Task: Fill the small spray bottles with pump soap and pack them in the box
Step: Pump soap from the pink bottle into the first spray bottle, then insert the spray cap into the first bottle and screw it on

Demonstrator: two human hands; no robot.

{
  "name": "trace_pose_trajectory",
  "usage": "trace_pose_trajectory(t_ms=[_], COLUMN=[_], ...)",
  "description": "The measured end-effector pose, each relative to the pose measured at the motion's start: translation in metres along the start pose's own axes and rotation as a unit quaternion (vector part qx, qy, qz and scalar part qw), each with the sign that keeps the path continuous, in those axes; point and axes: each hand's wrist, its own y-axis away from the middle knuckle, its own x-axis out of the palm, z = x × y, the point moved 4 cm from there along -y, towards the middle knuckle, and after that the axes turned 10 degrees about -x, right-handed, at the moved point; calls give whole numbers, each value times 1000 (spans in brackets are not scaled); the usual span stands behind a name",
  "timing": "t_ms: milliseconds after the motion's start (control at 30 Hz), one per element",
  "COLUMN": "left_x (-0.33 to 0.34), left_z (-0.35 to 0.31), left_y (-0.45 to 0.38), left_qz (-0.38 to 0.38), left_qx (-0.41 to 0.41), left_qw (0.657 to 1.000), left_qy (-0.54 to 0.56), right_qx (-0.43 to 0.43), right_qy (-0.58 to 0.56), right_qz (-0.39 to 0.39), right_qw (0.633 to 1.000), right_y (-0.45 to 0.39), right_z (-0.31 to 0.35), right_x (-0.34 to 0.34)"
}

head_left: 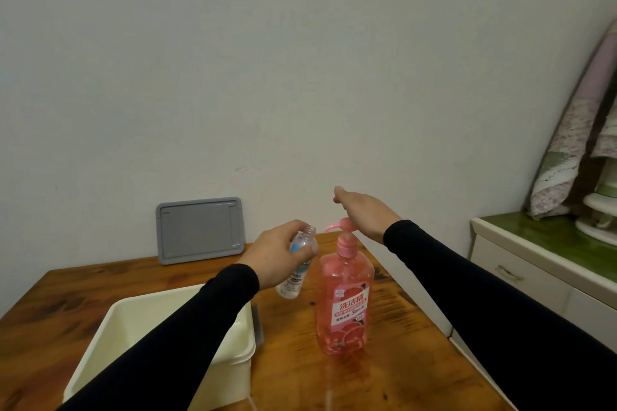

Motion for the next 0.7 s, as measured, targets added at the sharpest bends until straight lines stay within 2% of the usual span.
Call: trace_pose_trajectory(t_ms=[200, 467, 700], left_x=[-19, -44, -54], left_z=[-10, -15, -2], left_y=[20, 60, 100], left_qz=[-26, -53, -51], left_qx=[13, 14, -12], left_qw=[999, 997, 996], left_qy=[15, 45, 75], right_qx=[-19, -99, -159], right_qy=[5, 55, 68], right_qz=[-18, -55, -74], right_qw=[1000, 992, 982], right_y=[12, 53, 89], right_z=[13, 44, 50], right_x=[-12, -21, 11])
